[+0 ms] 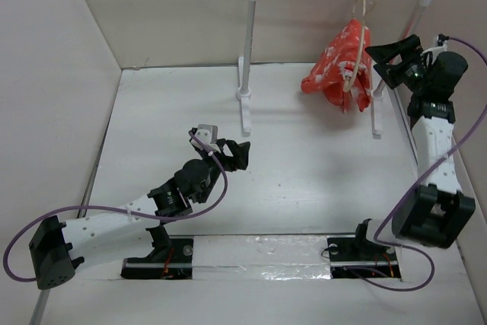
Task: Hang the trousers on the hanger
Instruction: Reset both arms
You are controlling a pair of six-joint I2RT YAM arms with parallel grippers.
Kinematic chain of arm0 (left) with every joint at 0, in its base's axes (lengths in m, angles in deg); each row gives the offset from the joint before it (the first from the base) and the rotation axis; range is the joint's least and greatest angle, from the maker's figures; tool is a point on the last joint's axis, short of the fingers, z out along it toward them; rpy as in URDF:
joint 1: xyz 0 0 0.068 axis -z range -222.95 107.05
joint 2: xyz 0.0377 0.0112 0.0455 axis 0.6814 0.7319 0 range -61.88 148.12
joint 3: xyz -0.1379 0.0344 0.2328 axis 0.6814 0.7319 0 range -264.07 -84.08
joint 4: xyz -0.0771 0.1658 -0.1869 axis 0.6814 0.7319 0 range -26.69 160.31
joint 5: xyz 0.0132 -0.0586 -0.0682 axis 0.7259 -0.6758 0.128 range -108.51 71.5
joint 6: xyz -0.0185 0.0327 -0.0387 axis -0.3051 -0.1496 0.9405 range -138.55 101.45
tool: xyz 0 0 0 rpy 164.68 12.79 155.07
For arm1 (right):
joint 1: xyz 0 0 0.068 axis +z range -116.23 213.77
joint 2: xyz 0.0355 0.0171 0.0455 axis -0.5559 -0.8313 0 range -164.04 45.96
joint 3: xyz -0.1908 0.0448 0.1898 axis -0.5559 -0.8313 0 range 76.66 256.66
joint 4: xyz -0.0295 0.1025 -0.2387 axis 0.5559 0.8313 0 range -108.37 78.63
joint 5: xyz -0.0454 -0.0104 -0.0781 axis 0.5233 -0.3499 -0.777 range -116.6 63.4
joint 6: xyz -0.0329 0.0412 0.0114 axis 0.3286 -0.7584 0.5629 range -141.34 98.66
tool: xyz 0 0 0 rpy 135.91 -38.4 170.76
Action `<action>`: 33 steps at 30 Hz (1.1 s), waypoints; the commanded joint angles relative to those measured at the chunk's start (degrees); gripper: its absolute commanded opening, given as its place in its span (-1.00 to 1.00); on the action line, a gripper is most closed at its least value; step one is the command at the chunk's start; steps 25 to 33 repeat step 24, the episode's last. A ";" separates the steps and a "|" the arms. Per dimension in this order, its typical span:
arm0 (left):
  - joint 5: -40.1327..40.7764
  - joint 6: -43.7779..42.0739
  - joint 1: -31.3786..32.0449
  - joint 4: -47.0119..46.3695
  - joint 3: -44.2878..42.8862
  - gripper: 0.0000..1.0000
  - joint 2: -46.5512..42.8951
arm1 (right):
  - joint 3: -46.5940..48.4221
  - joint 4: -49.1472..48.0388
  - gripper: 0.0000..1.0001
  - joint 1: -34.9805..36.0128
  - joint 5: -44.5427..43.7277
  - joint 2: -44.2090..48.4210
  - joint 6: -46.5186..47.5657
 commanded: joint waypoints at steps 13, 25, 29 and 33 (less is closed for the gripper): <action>3.12 -0.82 -0.11 -4.81 1.25 0.52 -0.12 | -41.55 5.88 1.00 13.91 -8.68 52.01 11.40; 2.59 1.27 -0.11 -5.10 1.27 0.50 0.49 | -43.77 34.80 1.00 14.44 -8.94 79.02 16.59; 2.59 1.27 -0.11 -5.10 1.27 0.50 0.49 | -43.77 34.80 1.00 14.44 -8.94 79.02 16.59; 2.59 1.27 -0.11 -5.10 1.27 0.50 0.49 | -43.77 34.80 1.00 14.44 -8.94 79.02 16.59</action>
